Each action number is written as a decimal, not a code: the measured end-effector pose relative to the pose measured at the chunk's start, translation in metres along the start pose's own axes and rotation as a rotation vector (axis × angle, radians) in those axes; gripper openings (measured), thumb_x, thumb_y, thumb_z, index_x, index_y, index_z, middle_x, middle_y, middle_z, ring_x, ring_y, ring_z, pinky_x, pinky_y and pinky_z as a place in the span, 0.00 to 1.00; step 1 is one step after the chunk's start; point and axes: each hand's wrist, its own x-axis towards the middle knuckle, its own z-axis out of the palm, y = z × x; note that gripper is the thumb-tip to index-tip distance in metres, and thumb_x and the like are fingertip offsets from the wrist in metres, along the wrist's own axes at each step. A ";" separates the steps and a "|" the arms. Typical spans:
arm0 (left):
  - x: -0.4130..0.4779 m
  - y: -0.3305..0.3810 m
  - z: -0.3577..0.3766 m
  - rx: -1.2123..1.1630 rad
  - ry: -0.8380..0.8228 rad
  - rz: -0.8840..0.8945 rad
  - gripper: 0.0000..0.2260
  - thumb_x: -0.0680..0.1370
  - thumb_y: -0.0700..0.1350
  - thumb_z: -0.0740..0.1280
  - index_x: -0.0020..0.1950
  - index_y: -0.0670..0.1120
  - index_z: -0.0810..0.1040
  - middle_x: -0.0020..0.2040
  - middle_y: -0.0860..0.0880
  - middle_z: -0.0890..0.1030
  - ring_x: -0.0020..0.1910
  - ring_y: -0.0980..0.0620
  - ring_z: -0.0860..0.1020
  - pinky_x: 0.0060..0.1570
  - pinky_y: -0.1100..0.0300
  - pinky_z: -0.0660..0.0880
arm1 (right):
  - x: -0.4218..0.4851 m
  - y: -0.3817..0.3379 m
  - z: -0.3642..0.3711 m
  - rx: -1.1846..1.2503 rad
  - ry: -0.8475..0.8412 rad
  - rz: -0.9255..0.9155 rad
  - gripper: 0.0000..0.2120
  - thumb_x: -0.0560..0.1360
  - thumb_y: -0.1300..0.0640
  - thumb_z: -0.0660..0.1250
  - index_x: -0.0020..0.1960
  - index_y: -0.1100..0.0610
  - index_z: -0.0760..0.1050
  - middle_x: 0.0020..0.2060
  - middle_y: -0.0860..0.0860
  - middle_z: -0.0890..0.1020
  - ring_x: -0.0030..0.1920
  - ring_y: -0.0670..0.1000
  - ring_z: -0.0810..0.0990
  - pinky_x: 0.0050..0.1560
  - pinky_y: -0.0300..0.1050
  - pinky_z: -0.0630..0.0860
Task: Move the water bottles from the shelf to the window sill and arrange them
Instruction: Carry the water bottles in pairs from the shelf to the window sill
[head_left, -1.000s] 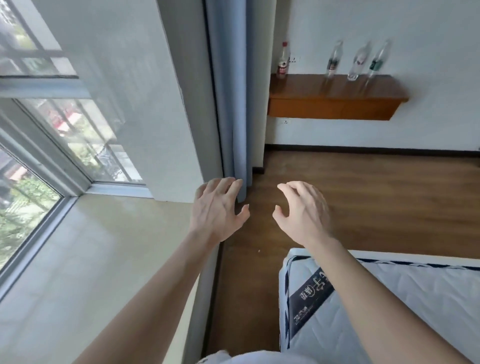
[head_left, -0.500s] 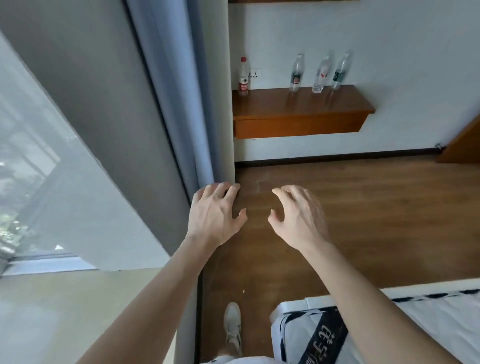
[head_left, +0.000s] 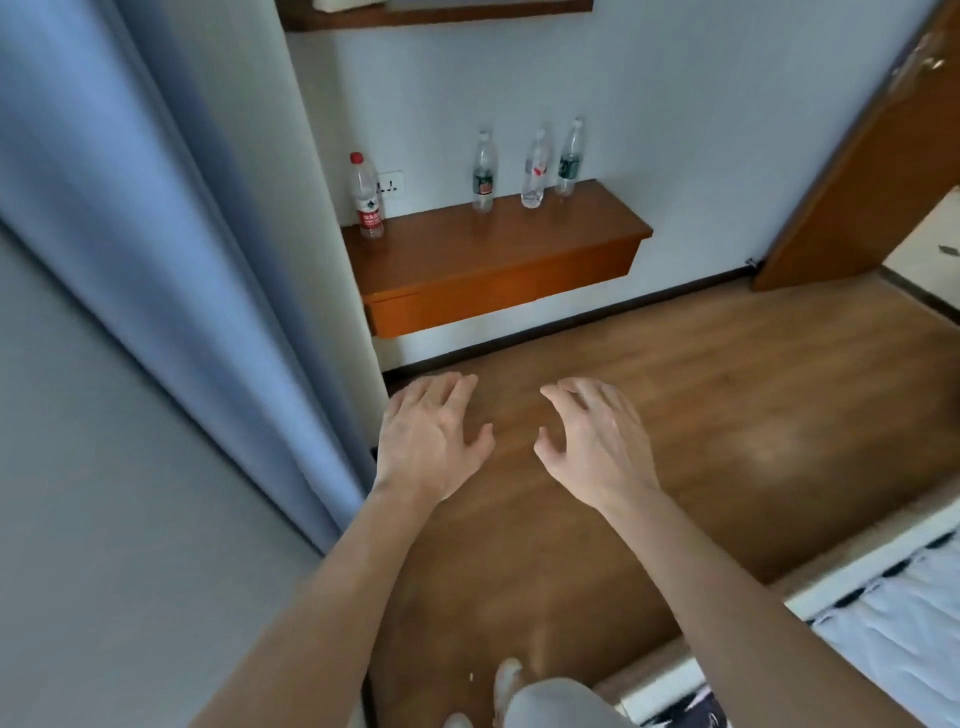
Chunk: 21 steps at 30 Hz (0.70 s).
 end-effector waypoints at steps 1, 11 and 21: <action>0.013 0.001 0.005 0.000 -0.007 0.013 0.26 0.77 0.62 0.58 0.73 0.53 0.68 0.70 0.51 0.74 0.70 0.48 0.70 0.68 0.46 0.68 | 0.008 0.006 0.002 -0.008 0.001 0.014 0.21 0.73 0.47 0.68 0.65 0.52 0.77 0.61 0.52 0.80 0.62 0.54 0.78 0.66 0.51 0.74; 0.171 0.032 0.055 -0.042 -0.042 0.080 0.27 0.77 0.64 0.60 0.74 0.56 0.66 0.72 0.53 0.71 0.72 0.50 0.67 0.71 0.48 0.64 | 0.120 0.090 0.039 0.011 -0.009 0.147 0.22 0.76 0.45 0.68 0.68 0.50 0.74 0.65 0.52 0.78 0.68 0.53 0.74 0.71 0.54 0.71; 0.387 0.121 0.114 -0.076 -0.003 0.115 0.24 0.76 0.62 0.62 0.71 0.54 0.71 0.69 0.53 0.75 0.69 0.51 0.71 0.69 0.49 0.68 | 0.291 0.236 0.056 0.008 -0.017 0.209 0.24 0.75 0.42 0.69 0.68 0.48 0.74 0.67 0.50 0.78 0.70 0.53 0.74 0.70 0.55 0.72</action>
